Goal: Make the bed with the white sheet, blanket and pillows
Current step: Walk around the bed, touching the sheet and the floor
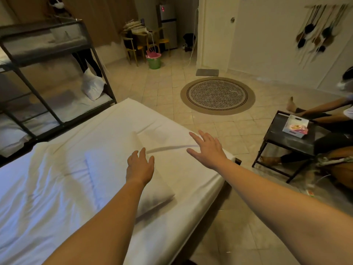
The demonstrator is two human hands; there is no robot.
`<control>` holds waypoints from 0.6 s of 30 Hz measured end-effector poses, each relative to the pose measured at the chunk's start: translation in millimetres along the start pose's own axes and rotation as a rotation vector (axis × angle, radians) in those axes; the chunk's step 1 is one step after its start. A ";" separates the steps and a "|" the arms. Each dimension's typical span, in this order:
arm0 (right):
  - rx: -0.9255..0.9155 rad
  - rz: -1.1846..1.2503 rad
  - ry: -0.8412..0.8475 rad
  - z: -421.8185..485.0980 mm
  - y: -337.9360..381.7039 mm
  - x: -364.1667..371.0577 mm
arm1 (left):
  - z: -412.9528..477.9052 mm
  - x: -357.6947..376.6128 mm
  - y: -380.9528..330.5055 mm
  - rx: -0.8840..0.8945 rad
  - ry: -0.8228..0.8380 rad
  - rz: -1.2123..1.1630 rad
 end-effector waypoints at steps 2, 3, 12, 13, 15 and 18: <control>0.011 0.003 0.002 22.3 -25.9 -1.0 | 20.2 18.6 -20.7 0.004 -0.005 0.008; 0.017 0.004 0.003 34.8 -38.2 -1.0 | 32.1 28.5 -30.8 0.009 -0.007 0.011; 0.046 -0.017 0.046 168.3 -142.8 -0.8 | 147.9 116.5 -129.2 -0.008 0.028 0.023; 0.050 -0.011 0.050 183.5 -153.0 -2.3 | 158.8 122.8 -140.6 -0.007 0.028 0.029; 0.052 0.001 0.049 211.5 -172.7 -3.7 | 178.5 133.3 -161.1 -0.009 0.031 0.038; 0.036 0.010 0.059 248.6 -199.7 -4.5 | 203.1 146.3 -185.4 -0.025 0.017 0.062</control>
Point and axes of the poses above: each hand's wrist, its own z-axis towards the middle knuckle, its own x-axis out of the palm, y = z × x, the point moved 3 cm from there along z, towards the middle knuckle, and after that the axes turned 12 degrees about -y, right-handed, at the moved point
